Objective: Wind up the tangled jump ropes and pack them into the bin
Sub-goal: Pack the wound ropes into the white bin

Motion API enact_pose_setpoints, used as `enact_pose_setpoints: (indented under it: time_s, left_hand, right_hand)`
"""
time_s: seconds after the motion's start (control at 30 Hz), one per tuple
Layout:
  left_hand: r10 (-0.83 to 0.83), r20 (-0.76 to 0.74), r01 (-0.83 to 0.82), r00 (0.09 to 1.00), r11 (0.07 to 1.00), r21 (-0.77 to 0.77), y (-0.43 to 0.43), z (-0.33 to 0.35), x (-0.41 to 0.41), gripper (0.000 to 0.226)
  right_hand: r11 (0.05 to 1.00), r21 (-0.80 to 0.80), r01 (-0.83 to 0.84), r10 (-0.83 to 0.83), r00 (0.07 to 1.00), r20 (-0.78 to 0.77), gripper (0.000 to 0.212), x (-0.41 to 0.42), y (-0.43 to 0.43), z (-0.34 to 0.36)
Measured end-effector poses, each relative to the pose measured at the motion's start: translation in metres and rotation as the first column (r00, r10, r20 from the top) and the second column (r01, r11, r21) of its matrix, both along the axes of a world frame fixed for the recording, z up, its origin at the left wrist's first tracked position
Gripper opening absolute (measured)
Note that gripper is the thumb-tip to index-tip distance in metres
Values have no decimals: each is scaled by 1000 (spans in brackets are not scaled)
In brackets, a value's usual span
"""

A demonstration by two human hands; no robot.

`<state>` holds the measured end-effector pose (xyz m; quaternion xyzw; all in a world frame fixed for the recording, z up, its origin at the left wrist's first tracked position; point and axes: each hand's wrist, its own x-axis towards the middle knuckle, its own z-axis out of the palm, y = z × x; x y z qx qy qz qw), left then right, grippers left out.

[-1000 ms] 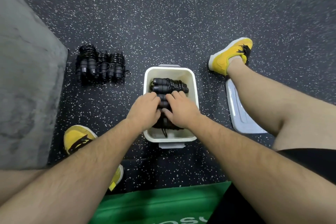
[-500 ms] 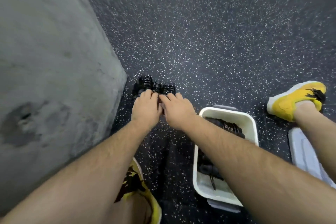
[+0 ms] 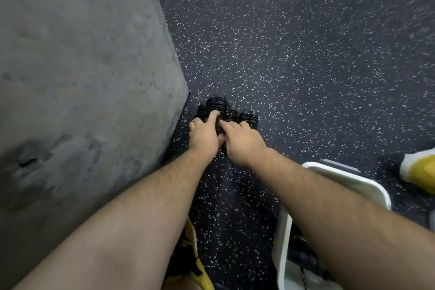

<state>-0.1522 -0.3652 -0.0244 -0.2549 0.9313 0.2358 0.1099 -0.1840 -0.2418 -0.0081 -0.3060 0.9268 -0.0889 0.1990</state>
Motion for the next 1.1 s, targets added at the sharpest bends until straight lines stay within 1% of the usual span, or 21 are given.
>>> enact_pose_setpoints:
  time_s: [0.13,0.27,0.33,0.4,0.47,0.5,0.57,0.6,0.67,0.7,0.77,0.87,0.93,1.0,1.1]
  left_hand:
    - [-14,-28,13,1000,999,-50,4,15,10,68]
    - [-131,-69,118,989,980,-163,17,40,38,57]
    - [-205,-106,186,973,969,-165,30,55,53,56]
    - [-253,-162,243,954,967,-79,45,74,67,56]
    - [-305,-176,317,936,948,43,63,97,79,58]
    - [-316,-170,338,933,934,119,72,108,85,59]
    - [-303,-132,329,944,905,271,89,126,96,60]
    - [-316,-106,333,943,880,338,100,133,104,58]
    - [-369,-64,359,927,829,428,123,141,117,46]
    - [-395,-41,370,918,814,448,134,143,123,42]
    - [-465,-1,415,885,789,453,157,147,133,46]
    - [-592,72,498,803,732,464,186,149,150,44]
    - [-652,136,538,746,710,454,201,146,160,46]
    - [-668,189,529,720,704,474,211,139,167,47]
    - [-646,250,489,721,731,476,222,126,172,46]
  right_hand:
    - [1000,-18,8,-9,999,-42,61,9,8,14]
    - [999,-49,-10,4,992,-124,70,28,27,44]
    - [998,-38,-42,35,984,-173,74,40,43,62]
    - [999,-10,-52,49,977,-208,76,51,65,77]
    - [1000,-18,-22,17,973,-229,77,61,93,89]
    - [999,-39,1,-9,974,-225,76,67,109,96]
    - [997,-69,23,-37,976,-214,69,79,143,105]
    - [997,-67,25,-38,979,-198,66,88,163,112]
    - [996,-77,41,-49,993,-109,61,103,199,122]
    - [995,-81,61,-64,997,-34,59,110,216,125]
    - [995,-48,88,-86,995,52,58,127,243,131]
    - [993,17,118,-119,988,99,57,157,269,130]
    - [987,40,157,-160,979,124,56,178,281,123]
    - [981,68,182,-190,972,139,54,194,289,112]
    - [976,99,196,-210,963,171,54,209,294,98]
